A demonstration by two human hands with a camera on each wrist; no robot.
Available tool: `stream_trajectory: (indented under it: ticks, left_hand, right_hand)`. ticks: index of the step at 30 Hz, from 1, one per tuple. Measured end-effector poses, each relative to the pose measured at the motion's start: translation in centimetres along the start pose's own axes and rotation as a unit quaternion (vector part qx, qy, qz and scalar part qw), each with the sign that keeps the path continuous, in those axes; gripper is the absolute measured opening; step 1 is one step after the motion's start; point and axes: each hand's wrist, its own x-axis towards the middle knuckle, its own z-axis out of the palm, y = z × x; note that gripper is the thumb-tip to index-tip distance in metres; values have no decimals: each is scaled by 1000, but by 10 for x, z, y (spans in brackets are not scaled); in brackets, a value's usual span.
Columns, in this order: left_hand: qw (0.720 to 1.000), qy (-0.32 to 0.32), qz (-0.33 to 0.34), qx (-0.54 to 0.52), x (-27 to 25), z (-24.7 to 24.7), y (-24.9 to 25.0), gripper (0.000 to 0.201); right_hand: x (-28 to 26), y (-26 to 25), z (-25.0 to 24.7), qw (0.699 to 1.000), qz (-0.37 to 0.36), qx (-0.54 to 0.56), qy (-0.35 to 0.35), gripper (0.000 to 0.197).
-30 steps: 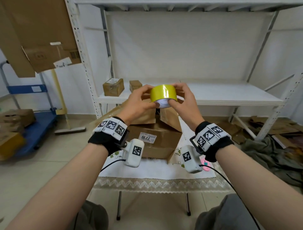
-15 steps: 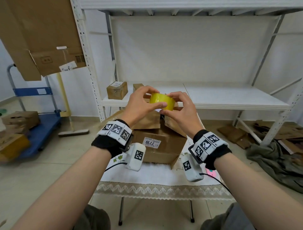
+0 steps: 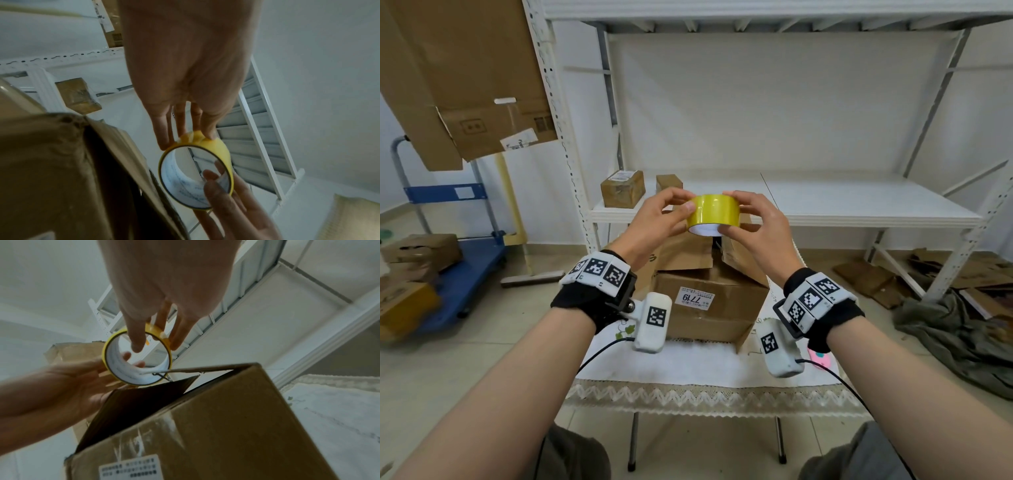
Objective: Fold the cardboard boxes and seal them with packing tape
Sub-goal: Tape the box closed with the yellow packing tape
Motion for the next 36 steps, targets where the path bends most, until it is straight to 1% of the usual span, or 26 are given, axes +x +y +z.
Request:
stream_trajectory:
  ticks: [3,5,6,8,11,14,17,19,23,27,29,31,36]
  left_hand:
    - [998,15,-13,66,0,7,2,28]
    - [995,16,-19,98,1,11,4,46]
    - [994,16,-21,106,1,12,3,54]
    - [994,15,-31,102,2,12,2,59]
    - [998,-1,-54,41,0,7,5,58]
    - [998,-35,-55,-2,-5,2,7,46]
    - [997,-55,-51,-25,-9,0,7,41]
    - [998,-41,-36,-5,-10,0,7,39]
    - [999,-15,5,51,-9,-1,9,38]
    - [993,10,17,119,-8,1,11,57]
    - [989,25,27,141,-8,3,11,58]
    - [990,28,25,135,-8,3,10,56]
    - [995,7,10,100,-7,-3,7,47]
  right_hand:
    - [0,-1,6,999,-15,-29,4,52]
    - [0,-2,10,999,-27,-45,6,52]
    - [0,-4,11,998,-33,-50,7,51]
    - [0,-6,11,997,-45,-56,2,54]
    - [-1,-2,5,999,-29,-35,-21,62]
    - [-3,3,2,1000,3,-14,-27,53]
    - [-5,2,5,1000,11,9,-9,48]
    - [-5,1,8,1000,-1,1,5,51]
    - [-4,0,11,998,-29,-49,15,53]
    - [-3,-4,14,996,-47,-78,14,49]
    - [-3,-5,15,995,-48,-88,12,49]
    - [-2,-6,15,994,-46,-95,11,51]
    - [-4,-5,11,994,-49,-101,-1,51]
